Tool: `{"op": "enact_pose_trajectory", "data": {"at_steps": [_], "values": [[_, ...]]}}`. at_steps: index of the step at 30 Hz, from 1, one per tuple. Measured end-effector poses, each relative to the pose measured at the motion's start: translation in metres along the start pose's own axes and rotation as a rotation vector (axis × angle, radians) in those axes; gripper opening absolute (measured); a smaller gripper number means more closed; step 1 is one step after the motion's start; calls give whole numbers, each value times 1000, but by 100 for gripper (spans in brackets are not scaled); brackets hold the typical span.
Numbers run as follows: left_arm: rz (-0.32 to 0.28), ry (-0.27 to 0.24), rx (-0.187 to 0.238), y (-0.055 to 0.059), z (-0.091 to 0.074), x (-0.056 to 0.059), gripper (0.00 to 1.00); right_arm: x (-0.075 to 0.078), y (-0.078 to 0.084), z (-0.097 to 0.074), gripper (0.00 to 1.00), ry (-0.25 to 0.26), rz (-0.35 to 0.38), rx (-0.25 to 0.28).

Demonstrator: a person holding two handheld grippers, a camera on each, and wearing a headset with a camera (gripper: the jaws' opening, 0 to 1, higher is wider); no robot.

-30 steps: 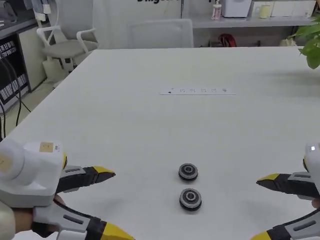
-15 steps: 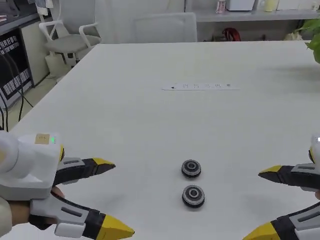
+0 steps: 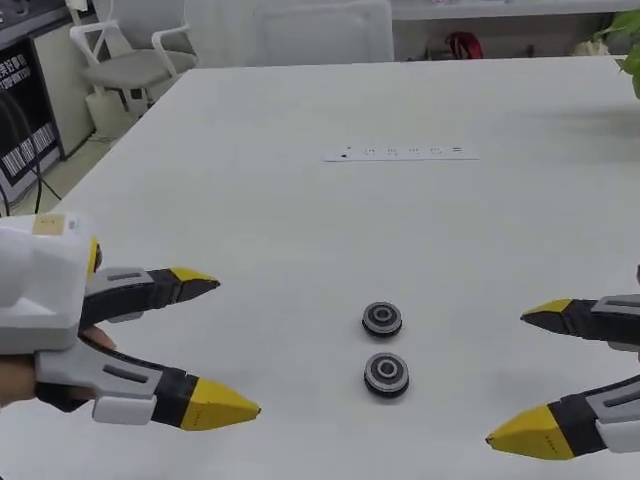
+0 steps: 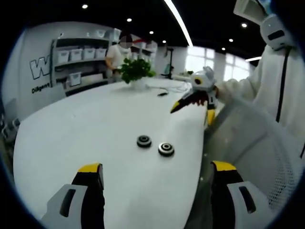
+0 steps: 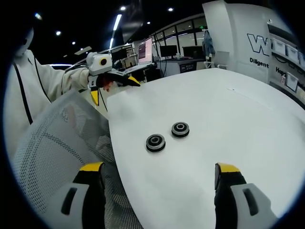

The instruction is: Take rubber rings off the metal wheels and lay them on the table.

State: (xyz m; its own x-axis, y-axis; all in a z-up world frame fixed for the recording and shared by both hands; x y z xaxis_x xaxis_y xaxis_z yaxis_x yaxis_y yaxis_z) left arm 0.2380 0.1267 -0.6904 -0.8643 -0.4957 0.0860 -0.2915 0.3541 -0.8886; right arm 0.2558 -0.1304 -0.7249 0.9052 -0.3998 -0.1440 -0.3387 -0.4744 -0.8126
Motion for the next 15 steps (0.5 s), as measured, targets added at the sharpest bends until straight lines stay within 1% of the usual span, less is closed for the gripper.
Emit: {"op": "enact_pose_trajectory", "data": {"at_steps": [4,6,8,11,13,15], "values": [[18,-13,30,-13,-3,-3,95,2,-2,0,90,-2,0,10],[29,-20,37,-17,-4,-4,95,2,-2,1,89,-2,0,11],[44,-29,50,-25,-6,-7,95,4,-3,2,89,-2,-2,15],[42,-27,63,-33,-8,-9,95,5,-5,3,86,-5,-5,23],[47,-31,80,-39,-8,-10,95,6,-9,3,83,-5,-20,39],[56,-31,84,-43,-6,-10,95,7,-12,4,83,-3,-20,52]]}}
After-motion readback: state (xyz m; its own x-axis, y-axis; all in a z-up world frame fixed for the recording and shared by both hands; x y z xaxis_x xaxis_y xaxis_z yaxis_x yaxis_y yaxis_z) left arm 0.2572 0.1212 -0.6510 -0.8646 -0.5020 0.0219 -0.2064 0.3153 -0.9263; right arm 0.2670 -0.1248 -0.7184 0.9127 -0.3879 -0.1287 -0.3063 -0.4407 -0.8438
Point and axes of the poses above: the centre of the closed fingertips' face, and the gripper's own axes: z roughly forward along the fingers, x roughly to its right, y roughly out of its underside, the point moved 4 cm from there along -z, roughly backward along the fingers, and after that the axes turned 1 degree about y, right-handed, at the moved point
